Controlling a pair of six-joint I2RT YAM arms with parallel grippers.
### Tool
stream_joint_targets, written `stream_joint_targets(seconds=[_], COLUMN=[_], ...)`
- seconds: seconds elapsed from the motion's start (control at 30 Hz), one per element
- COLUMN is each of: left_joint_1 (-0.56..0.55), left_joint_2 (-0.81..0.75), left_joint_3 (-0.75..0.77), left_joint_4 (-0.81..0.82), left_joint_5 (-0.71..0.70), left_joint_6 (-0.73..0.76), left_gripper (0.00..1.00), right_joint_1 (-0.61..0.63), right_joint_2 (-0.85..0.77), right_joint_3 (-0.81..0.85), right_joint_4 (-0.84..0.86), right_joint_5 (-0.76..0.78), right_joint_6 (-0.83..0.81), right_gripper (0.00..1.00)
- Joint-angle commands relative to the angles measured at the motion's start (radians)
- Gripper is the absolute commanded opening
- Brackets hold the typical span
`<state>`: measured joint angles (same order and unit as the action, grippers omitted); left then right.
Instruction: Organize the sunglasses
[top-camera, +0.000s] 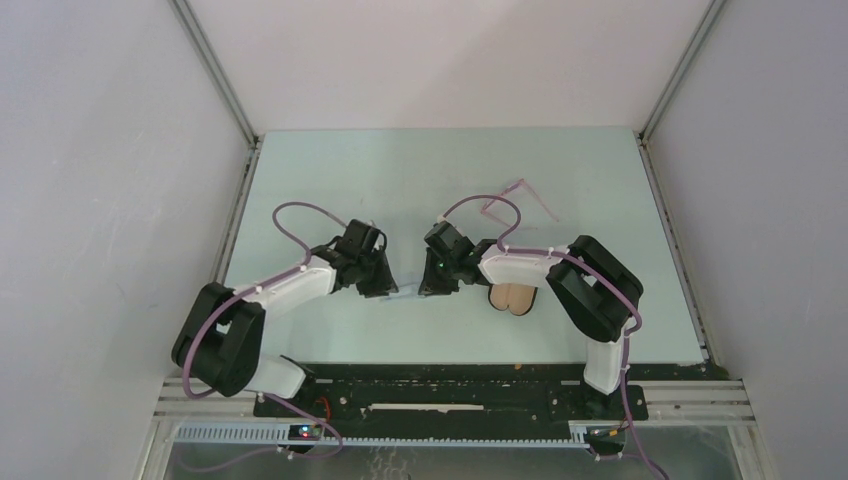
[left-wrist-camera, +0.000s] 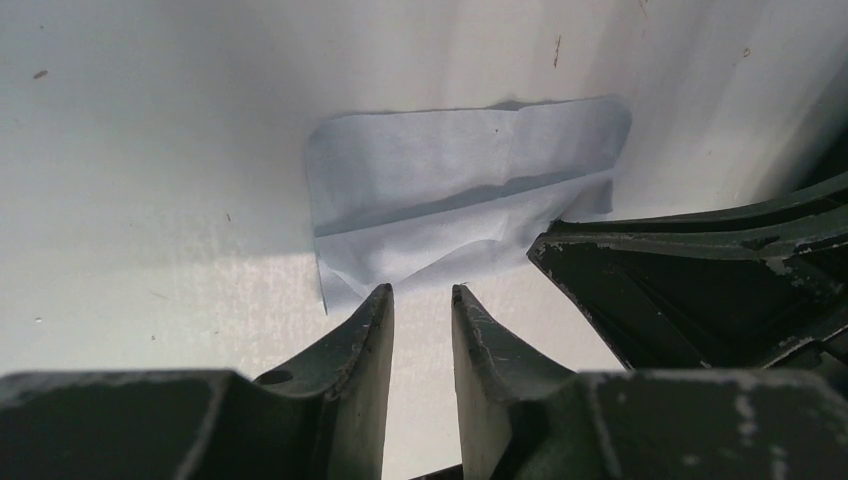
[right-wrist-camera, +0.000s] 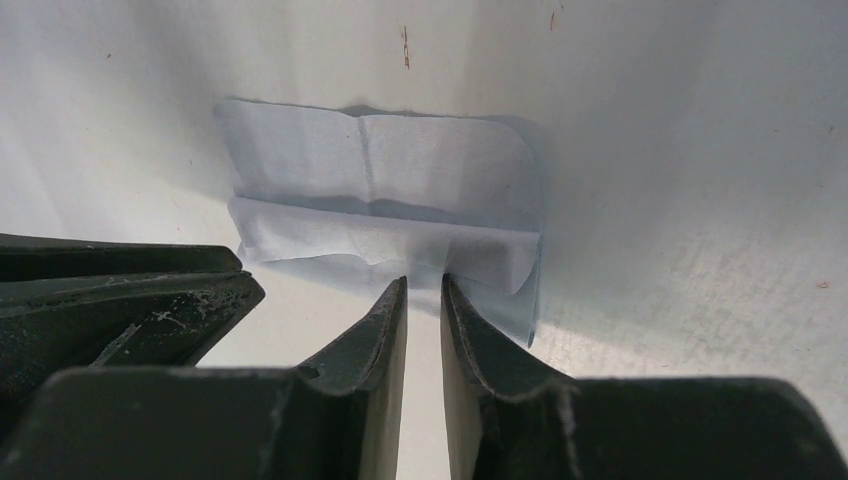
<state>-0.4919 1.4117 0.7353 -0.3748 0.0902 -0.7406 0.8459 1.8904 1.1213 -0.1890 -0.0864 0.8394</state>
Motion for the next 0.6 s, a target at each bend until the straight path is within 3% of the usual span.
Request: stream_joint_targets(seconds=[0.0,0.57], left_joint_1=[0.006,0.003], left_joint_2=[-0.048,0.045], left_joint_3=[0.009,0.055], left_joint_4=[-0.02,-0.042], left_joint_5=[0.004,0.026], left_joint_6=[0.011,0.031], left_gripper=[0.33,0.32], right_joint_1=[0.001,0.0], right_joint_2=[-0.005,-0.003], right_joint_3=[0.03,0.03], right_joint_4=[0.006,0.003], right_joint_5=[0.011,0.01], right_joint_6=[-0.004,-0.006], right_gripper=[0.26,0.26])
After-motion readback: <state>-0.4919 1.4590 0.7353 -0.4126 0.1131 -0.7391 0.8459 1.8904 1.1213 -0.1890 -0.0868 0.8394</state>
